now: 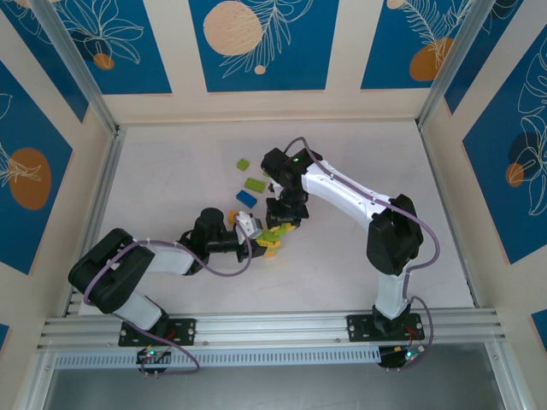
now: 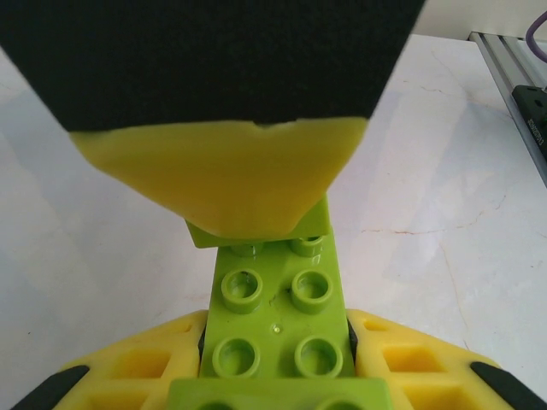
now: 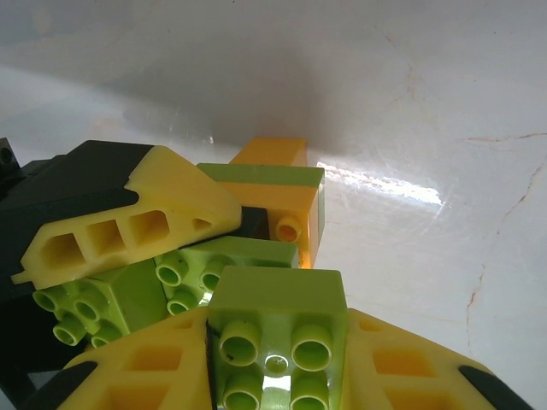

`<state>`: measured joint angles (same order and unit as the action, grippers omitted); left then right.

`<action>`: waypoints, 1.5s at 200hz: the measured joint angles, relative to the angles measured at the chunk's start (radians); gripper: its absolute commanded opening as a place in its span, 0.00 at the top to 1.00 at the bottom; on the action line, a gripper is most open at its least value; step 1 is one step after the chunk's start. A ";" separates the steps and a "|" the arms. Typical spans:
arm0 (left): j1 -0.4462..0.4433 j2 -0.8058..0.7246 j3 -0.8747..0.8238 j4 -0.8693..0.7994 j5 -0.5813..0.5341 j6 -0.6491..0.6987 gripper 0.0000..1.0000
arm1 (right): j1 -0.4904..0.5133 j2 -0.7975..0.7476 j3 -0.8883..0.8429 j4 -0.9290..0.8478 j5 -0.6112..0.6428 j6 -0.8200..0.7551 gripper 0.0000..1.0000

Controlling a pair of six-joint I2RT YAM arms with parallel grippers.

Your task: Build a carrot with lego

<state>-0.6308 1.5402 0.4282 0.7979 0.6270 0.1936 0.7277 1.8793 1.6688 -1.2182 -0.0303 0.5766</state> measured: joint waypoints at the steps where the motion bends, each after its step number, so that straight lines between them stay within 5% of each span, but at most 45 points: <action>1: 0.000 0.000 0.000 0.000 0.000 0.000 0.77 | 0.000 0.000 0.000 0.000 0.000 0.000 0.69; 300: -0.001 0.000 0.011 -0.022 -0.003 0.001 0.79 | 0.104 -0.025 -0.054 0.048 0.206 0.044 0.70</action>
<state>-0.6315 1.5406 0.4397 0.7761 0.6243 0.1944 0.8314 1.8542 1.6146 -1.1706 0.1761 0.6209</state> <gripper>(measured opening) 0.355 0.321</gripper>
